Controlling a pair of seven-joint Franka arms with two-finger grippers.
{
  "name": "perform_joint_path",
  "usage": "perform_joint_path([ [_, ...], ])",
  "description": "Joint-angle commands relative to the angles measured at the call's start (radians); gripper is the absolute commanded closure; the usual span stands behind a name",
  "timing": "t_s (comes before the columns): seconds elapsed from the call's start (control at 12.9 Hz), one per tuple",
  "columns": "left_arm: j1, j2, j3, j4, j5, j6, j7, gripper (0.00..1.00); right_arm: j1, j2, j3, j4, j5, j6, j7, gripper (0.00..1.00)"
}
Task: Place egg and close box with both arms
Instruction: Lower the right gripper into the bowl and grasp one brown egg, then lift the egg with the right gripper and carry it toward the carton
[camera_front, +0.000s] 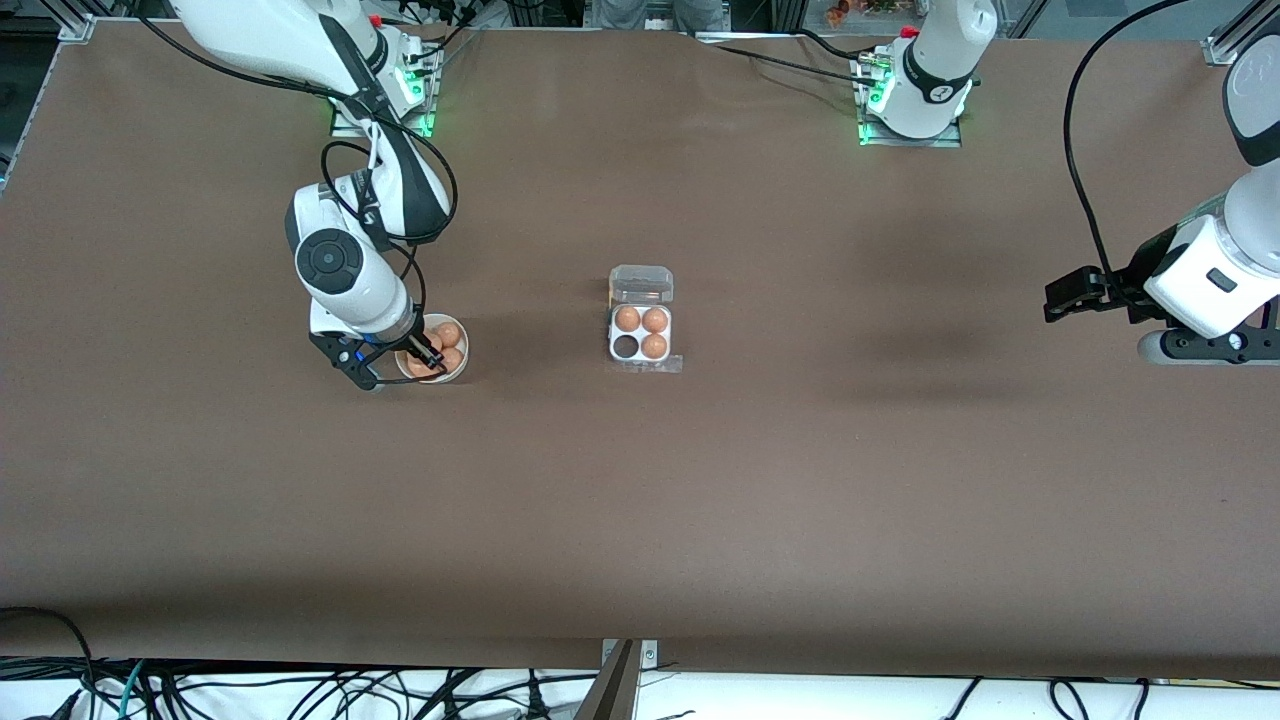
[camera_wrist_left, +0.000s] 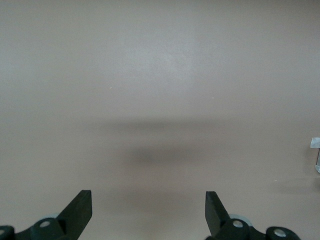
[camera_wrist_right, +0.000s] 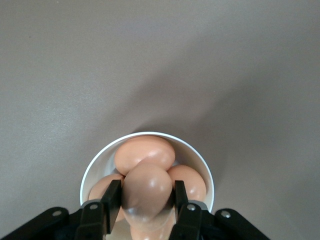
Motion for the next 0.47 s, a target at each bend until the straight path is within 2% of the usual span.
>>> perform_joint_path([
  [0.0,0.001,-0.003,0.003,-0.004,-0.013,-0.006,0.010,0.00,-0.006,0.011,0.002,0.008,-0.015,0.003,-0.040,0.74],
  [0.16,0.001,-0.003,0.003,-0.004,-0.013,-0.006,0.010,0.00,-0.014,0.010,0.002,0.013,-0.014,-0.003,-0.083,0.89],
  [0.39,-0.001,-0.003,0.003,-0.004,-0.013,-0.006,0.010,0.00,-0.038,0.010,0.002,0.046,-0.008,-0.032,-0.157,0.91],
])
